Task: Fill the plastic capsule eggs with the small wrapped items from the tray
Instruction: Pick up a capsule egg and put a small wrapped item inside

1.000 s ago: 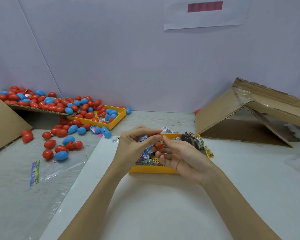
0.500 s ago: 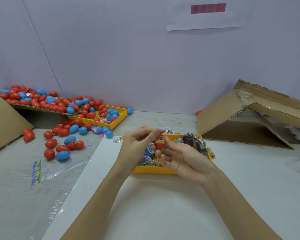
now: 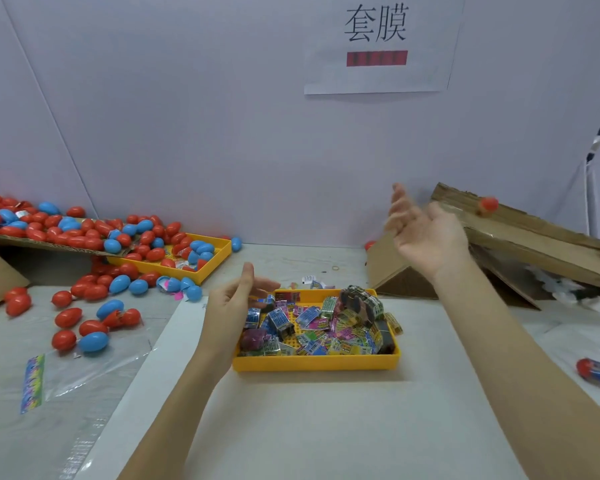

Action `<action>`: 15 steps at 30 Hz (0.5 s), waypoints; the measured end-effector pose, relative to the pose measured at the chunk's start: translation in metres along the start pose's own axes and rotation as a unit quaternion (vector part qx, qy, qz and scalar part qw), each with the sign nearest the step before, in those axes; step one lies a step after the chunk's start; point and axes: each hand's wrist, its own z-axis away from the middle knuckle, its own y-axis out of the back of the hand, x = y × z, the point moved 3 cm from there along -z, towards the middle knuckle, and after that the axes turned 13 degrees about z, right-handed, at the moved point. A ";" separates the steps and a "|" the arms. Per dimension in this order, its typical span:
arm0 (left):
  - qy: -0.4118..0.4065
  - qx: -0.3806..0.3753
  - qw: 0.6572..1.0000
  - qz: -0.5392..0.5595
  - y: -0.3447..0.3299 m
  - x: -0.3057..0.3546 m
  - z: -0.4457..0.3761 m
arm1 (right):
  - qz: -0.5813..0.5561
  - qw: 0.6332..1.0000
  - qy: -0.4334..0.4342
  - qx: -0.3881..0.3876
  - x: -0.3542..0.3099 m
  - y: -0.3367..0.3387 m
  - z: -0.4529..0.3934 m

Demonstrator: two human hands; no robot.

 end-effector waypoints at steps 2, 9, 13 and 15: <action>-0.002 0.023 1.000 -0.021 0.003 -0.002 -0.003 | 0.098 0.994 -0.037 0.002 0.024 0.011 0.005; -0.040 0.098 0.989 -0.098 0.020 -0.014 -0.010 | 0.287 0.953 -0.092 -0.038 0.109 0.030 0.031; -0.087 0.172 0.958 -0.211 0.036 -0.023 -0.024 | 0.411 0.908 -0.069 -0.043 0.129 0.032 0.036; -0.099 0.205 0.936 -0.269 0.050 -0.023 -0.041 | 0.412 0.909 -0.059 -0.041 0.128 0.032 0.036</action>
